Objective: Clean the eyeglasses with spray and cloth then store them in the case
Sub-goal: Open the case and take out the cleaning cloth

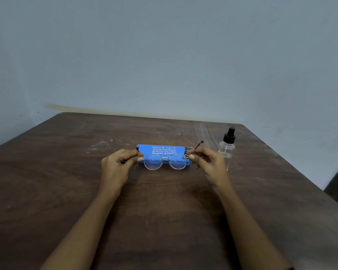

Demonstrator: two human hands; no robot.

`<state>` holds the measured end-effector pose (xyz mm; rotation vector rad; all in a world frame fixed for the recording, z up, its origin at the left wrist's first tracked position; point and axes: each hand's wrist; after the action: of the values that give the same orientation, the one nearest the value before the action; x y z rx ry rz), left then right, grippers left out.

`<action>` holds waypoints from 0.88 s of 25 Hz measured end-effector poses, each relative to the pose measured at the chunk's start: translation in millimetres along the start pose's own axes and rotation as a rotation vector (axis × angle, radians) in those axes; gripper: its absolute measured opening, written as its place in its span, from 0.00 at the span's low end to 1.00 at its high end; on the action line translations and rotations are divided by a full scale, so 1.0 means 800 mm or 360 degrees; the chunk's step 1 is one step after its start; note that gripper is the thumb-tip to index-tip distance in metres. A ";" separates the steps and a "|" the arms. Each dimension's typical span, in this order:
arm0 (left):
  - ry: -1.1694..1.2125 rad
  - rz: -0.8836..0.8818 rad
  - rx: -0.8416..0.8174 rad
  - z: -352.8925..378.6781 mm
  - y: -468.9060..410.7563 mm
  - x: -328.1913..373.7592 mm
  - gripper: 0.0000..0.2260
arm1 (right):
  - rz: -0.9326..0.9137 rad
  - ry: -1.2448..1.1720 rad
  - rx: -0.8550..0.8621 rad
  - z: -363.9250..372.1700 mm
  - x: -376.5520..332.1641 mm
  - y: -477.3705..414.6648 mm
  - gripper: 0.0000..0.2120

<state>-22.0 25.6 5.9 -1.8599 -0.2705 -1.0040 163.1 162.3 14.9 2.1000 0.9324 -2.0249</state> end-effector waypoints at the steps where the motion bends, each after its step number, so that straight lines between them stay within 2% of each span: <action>1: 0.0008 -0.0012 -0.0013 -0.001 0.001 0.001 0.07 | 0.0019 -0.0024 -0.0007 0.000 0.001 0.001 0.10; 4: -0.0024 -0.0054 -0.0037 -0.004 0.004 0.003 0.12 | 0.0049 -0.0107 -0.0049 -0.003 0.001 0.008 0.10; 9: -0.0087 -0.0109 -0.0037 -0.007 0.009 0.007 0.07 | 0.0203 -0.0201 -0.0126 -0.008 -0.002 0.022 0.16; 14: -0.0103 -0.0054 -0.0077 -0.012 0.014 0.016 0.08 | 0.0297 -0.0229 -0.0176 -0.008 -0.004 0.032 0.08; 22: -0.0119 -0.0084 -0.0216 -0.015 0.017 0.013 0.09 | 0.0337 -0.0197 -0.0215 -0.009 -0.003 0.035 0.09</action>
<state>-13.4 6.2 7.1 -2.0252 -0.3040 -1.0114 183.2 141.7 8.6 1.8916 0.7682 -1.9049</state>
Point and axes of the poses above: each hand's wrist, its own y-axis away from the middle knuckle, its own z-axis out of the palm, x = y × z, and after that the axes turned 7 degrees about z, right-handed
